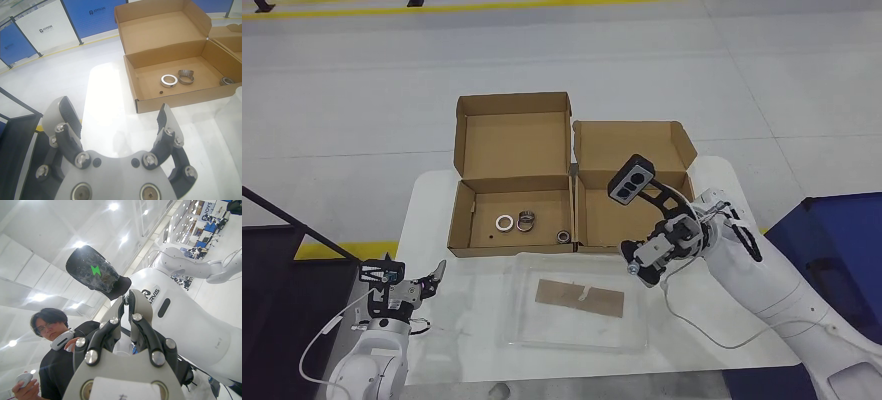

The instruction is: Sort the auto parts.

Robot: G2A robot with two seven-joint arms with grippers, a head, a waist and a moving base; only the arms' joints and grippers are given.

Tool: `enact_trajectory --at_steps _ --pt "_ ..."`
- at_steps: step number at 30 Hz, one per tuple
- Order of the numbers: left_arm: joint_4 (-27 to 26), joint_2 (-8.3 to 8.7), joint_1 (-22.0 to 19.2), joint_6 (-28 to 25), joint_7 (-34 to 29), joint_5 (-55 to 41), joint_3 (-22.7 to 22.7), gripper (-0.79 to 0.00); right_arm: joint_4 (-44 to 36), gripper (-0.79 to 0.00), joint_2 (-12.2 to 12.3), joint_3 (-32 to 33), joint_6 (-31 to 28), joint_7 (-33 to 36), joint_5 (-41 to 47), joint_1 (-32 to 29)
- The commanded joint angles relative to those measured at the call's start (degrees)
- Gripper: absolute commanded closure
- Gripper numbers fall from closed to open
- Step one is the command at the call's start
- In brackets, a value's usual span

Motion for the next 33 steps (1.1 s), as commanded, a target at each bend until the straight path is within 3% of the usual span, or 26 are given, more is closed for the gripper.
enact_trajectory --at_steps 1,5,11,19,23,33 --pt "0.0 0.00 0.0 0.0 0.0 0.0 0.0 -0.785 0.0 0.000 0.0 0.0 0.0 0.0 0.0 0.0" --pt "0.0 0.00 0.0 0.0 0.0 0.0 0.0 -0.785 -1.0 0.000 0.0 -0.1 -0.4 -1.4 -2.9 -0.4" --pt "0.0 0.00 0.0 0.0 0.0 0.0 0.0 -0.785 -5.6 0.000 -0.1 5.6 -14.5 0.0 -12.6 1.4" --pt "0.0 0.00 0.0 0.0 0.0 0.0 0.0 -0.785 -12.9 0.000 -1.6 15.9 -23.2 -7.8 -18.9 1.1" --pt "0.0 0.00 0.0 0.0 0.0 0.0 0.0 -0.785 -13.7 0.000 -2.3 19.1 -26.2 -10.9 -23.7 -0.6" --pt "0.0 0.00 0.0 0.0 0.0 0.0 0.0 -0.785 -13.8 0.000 -2.5 19.0 -26.1 -11.1 -23.1 -1.5"
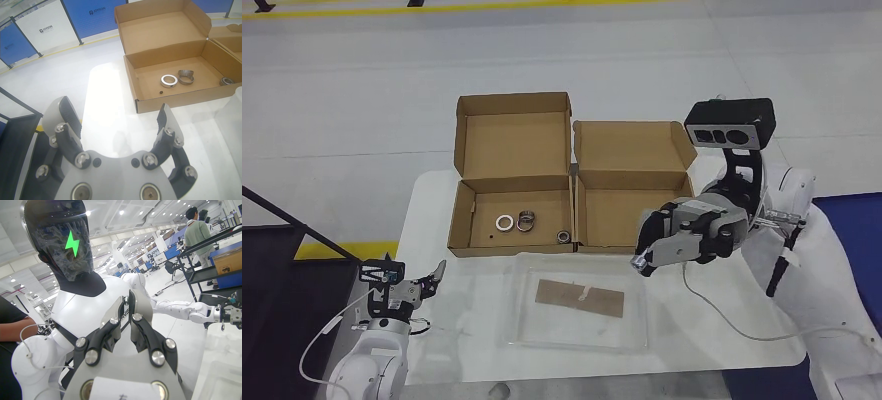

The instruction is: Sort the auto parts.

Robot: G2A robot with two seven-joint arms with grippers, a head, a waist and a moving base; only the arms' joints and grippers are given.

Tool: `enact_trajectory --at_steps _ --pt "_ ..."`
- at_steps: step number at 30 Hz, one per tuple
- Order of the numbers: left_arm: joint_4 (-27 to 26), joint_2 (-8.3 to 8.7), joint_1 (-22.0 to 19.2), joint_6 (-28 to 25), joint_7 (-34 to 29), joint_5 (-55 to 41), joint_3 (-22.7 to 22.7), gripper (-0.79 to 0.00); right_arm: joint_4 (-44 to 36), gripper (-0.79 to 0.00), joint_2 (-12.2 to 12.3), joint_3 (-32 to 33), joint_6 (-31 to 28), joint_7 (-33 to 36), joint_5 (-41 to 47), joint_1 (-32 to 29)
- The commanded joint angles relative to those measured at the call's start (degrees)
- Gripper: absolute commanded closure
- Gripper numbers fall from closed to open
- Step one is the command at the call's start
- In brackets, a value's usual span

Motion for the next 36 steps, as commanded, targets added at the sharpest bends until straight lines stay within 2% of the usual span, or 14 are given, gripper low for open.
enact_trajectory --at_steps 1,4,7,9,11,14,17,22,24,26,29,34,36 --pt "0.0 0.00 0.0 0.0 0.0 0.0 0.0 -0.785 -0.6 0.000 0.1 0.1 0.4 -0.2 -2.9 -0.5" --pt "0.0 0.00 0.0 0.0 0.0 0.0 0.0 -0.785 -2.0 0.000 0.0 2.0 -3.4 -3.4 -8.4 -0.2" --pt "0.0 0.00 0.0 0.0 0.0 0.0 0.0 -0.785 -4.8 0.000 0.0 3.5 -7.6 -7.5 -20.5 1.7" --pt "0.0 0.00 0.0 0.0 0.0 0.0 0.0 -0.785 -7.2 0.000 0.2 3.9 -10.9 -10.9 -32.6 3.6" --pt "0.0 0.00 0.0 0.0 0.0 0.0 0.0 -0.785 -9.4 0.000 0.5 3.4 -16.4 -16.4 -43.7 4.8" --pt "0.0 0.00 0.0 0.0 0.0 0.0 0.0 -0.785 -10.1 0.000 1.0 3.3 -24.4 -24.4 -53.9 5.4" --pt "0.0 0.00 0.0 0.0 0.0 0.0 0.0 -0.785 -10.6 0.000 1.4 4.3 -30.7 -30.7 -59.8 5.7" --pt "0.0 0.00 0.0 0.0 0.0 0.0 0.0 -0.785 -14.6 0.000 1.2 7.3 -30.7 -38.5 -62.4 5.3" --pt "0.0 0.00 0.0 0.0 0.0 0.0 0.0 -0.785 -14.3 0.000 1.0 7.2 -30.7 -41.9 -61.3 4.4" --pt "0.0 0.00 0.0 0.0 0.0 0.0 0.0 -0.785 -12.6 0.000 0.9 5.0 -30.7 -44.6 -56.2 3.5" --pt "0.0 0.00 0.0 0.0 0.0 0.0 0.0 -0.785 -8.7 0.000 0.4 -2.0 -30.7 -45.2 -39.7 3.2" --pt "0.0 0.00 0.0 0.0 0.0 0.0 0.0 -0.785 -5.1 0.000 -0.6 -14.9 -29.6 -35.3 -9.4 4.7" --pt "0.0 0.00 0.0 0.0 0.0 0.0 0.0 -0.785 -4.9 0.000 -1.1 -18.9 -26.1 -29.0 0.7 5.0"
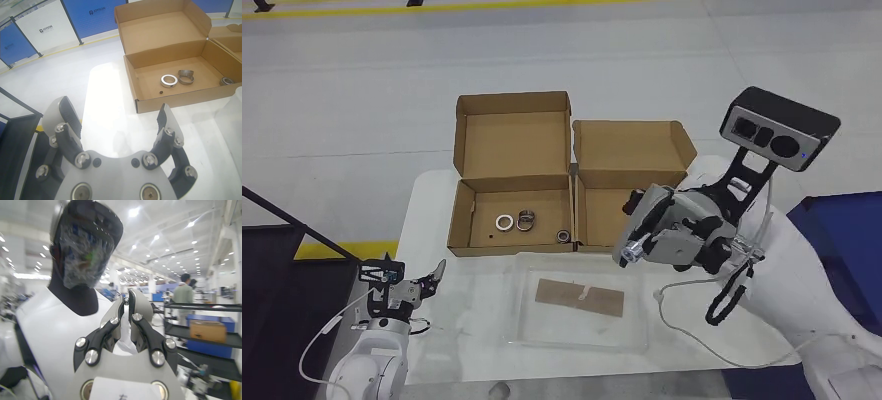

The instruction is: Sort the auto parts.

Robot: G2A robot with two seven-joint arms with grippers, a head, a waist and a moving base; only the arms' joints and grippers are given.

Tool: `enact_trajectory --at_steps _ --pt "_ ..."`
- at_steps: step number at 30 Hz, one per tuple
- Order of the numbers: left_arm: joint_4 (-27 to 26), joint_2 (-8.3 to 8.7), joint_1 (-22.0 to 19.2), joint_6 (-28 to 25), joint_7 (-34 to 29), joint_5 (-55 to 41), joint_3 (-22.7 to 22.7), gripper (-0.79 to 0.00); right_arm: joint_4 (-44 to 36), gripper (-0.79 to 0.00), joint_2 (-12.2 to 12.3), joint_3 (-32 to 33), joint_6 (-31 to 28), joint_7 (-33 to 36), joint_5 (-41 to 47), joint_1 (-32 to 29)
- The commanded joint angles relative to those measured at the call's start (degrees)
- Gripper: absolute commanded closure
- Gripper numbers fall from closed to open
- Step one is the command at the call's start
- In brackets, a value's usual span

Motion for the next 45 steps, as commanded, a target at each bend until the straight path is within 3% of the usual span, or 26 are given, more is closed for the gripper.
enact_trajectory --at_steps 1,5,10,16,19,26,30,34,40,43,45 --pt "0.0 0.00 0.0 0.0 0.0 0.0 0.0 -0.785 0.8 0.000 -0.6 -3.5 3.1 6.8 13.6 0.1" --pt "0.0 0.00 0.0 0.0 0.0 0.0 0.0 -0.785 1.7 0.000 -2.1 -7.4 11.6 16.4 29.0 -1.5" --pt "0.0 0.00 0.0 0.0 0.0 0.0 0.0 -0.785 2.8 0.000 -3.8 -8.7 19.6 24.0 39.8 -4.1" --pt "0.0 0.00 0.0 0.0 0.0 0.0 0.0 -0.785 1.5 0.000 -5.3 -9.3 28.3 24.2 46.1 -7.6" --pt "0.0 0.00 0.0 0.0 0.0 0.0 0.0 -0.785 0.1 0.000 -6.2 -8.9 27.8 22.5 48.5 -9.4" --pt "0.0 0.00 0.0 0.0 0.0 0.0 0.0 -0.785 1.1 0.000 -8.8 -8.8 17.2 12.8 40.5 -10.8" --pt "0.0 0.00 0.0 0.0 0.0 0.0 0.0 -0.785 1.2 0.000 -9.7 -9.2 16.4 3.7 35.1 -12.4" --pt "0.0 0.00 0.0 0.0 0.0 0.0 0.0 -0.785 0.0 0.000 -10.3 -8.8 18.5 0.7 31.8 -13.9" --pt "0.0 0.00 0.0 0.0 0.0 0.0 0.0 -0.785 -1.2 0.000 -11.1 -6.3 18.6 6.0 23.9 -13.4" --pt "0.0 0.00 0.0 0.0 0.0 0.0 0.0 -0.785 0.9 0.000 -10.9 -2.9 16.4 15.0 10.6 -10.0" --pt "0.0 0.00 0.0 0.0 0.0 0.0 0.0 -0.785 1.6 0.000 -10.9 -1.2 14.5 16.5 7.1 -9.9"
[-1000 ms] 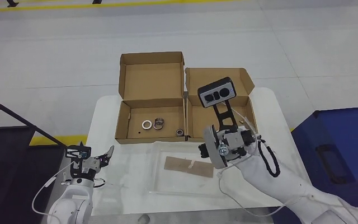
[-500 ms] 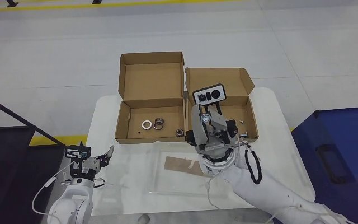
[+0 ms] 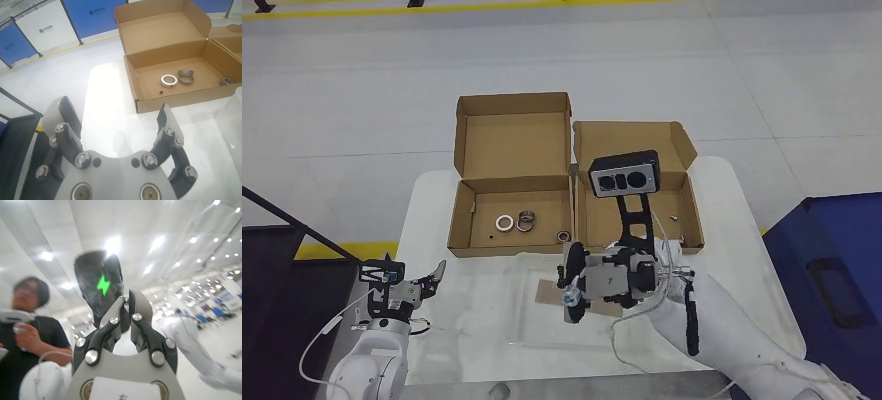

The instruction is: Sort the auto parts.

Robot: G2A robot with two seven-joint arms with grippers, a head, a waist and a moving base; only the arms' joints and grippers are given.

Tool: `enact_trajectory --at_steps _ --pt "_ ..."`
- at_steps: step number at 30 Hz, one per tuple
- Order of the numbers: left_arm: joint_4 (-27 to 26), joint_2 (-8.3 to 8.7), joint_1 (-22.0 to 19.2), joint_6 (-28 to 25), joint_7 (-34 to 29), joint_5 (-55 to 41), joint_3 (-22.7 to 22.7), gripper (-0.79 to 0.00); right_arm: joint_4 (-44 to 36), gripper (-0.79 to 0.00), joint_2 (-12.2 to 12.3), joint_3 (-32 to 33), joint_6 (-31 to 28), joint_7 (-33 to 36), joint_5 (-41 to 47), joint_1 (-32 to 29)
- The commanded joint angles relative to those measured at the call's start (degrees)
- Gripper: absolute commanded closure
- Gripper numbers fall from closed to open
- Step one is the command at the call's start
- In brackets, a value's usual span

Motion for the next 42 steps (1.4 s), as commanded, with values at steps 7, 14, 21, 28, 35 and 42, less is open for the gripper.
enact_trajectory --at_steps 7,14,21,28,35,42 --pt "0.0 0.00 0.0 0.0 0.0 0.0 0.0 -0.785 -3.0 0.000 1.0 11.7 -4.2 0.0 -22.1 2.7" --pt "0.0 0.00 0.0 0.0 0.0 0.0 0.0 -0.785 -8.9 0.000 1.8 16.3 -14.5 -10.2 -41.1 3.2" --pt "0.0 0.00 0.0 0.0 0.0 0.0 0.0 -0.785 -8.3 0.000 2.2 17.7 -17.7 -13.5 -53.6 2.9" --pt "0.0 0.00 0.0 0.0 0.0 0.0 0.0 -0.785 6.0 0.000 7.5 16.5 -11.0 -6.7 -83.4 8.5" --pt "0.0 0.00 0.0 0.0 0.0 0.0 0.0 -0.785 35.2 0.000 12.1 5.9 -8.9 -4.7 -94.7 14.6" --pt "0.0 0.00 0.0 0.0 0.0 0.0 0.0 -0.785 48.2 0.000 13.4 -14.0 -6.6 -2.4 -94.3 23.8"
